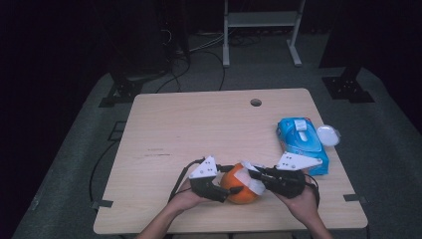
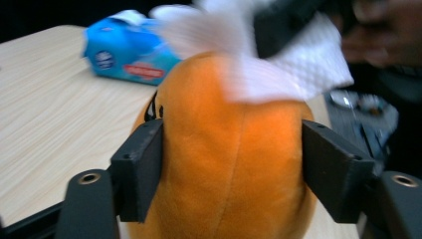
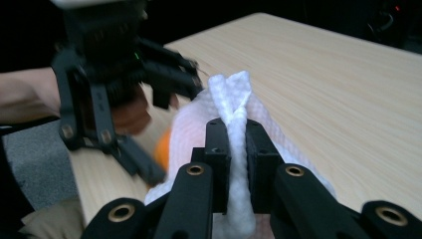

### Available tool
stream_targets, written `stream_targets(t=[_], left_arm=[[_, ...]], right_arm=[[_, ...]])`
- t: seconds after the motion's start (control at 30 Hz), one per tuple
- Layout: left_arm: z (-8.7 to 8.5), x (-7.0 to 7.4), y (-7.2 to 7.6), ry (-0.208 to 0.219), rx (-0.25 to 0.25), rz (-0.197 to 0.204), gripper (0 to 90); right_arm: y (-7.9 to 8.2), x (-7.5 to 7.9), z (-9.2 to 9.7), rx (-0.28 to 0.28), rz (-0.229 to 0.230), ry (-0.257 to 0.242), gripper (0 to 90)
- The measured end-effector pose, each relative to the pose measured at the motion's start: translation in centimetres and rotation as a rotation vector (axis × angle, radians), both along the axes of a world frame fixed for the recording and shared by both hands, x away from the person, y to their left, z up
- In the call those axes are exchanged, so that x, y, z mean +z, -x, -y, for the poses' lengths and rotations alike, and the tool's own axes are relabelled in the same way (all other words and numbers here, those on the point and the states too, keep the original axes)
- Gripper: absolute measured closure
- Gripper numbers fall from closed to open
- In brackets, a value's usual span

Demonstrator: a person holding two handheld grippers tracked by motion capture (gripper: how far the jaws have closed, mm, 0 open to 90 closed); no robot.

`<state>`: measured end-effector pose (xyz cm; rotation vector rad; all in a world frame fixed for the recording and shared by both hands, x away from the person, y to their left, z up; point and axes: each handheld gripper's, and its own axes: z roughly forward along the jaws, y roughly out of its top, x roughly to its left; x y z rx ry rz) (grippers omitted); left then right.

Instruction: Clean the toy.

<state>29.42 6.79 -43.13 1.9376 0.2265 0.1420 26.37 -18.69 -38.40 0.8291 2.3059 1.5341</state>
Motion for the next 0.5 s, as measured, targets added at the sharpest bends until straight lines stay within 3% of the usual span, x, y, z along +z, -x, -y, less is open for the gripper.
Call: stream_targets(t=[0.03,0.07,0.13,0.23,0.3,0.37,0.43,0.5], left_arm=[[0.0,0.0,0.0,0.000,0.000,0.000,30.8],[0.4,0.1,0.6,-0.026,-0.029,0.039,31.3],[0.5,0.1,0.8,-0.033,-0.027,0.046,31.6],[0.3,-0.1,0.6,-0.031,-0.037,0.040,32.3],[0.2,-0.1,0.5,-0.031,-0.039,0.040,32.3],[0.2,-0.2,0.5,-0.027,-0.043,0.040,32.3],[0.3,-0.3,0.5,-0.023,-0.053,0.038,31.6],[0.3,-0.3,0.5,-0.020,-0.060,0.036,31.3]], right_arm=[[0.0,0.0,0.0,0.000,0.000,0.000,81.9],[0.2,0.2,-0.5,0.009,0.019,0.009,81.9],[0.1,0.1,-0.6,0.002,0.024,0.028,81.9],[-0.6,-0.6,0.4,-0.029,-0.008,0.025,82.0],[-1.3,-1.4,1.3,-0.079,-0.025,0.042,82.0],[-1.9,-2.3,2.3,-0.107,-0.074,0.025,82.1],[-1.8,-2.2,2.3,-0.098,-0.081,0.009,82.2],[-1.4,-1.4,1.6,-0.063,-0.054,-0.009,82.1]])
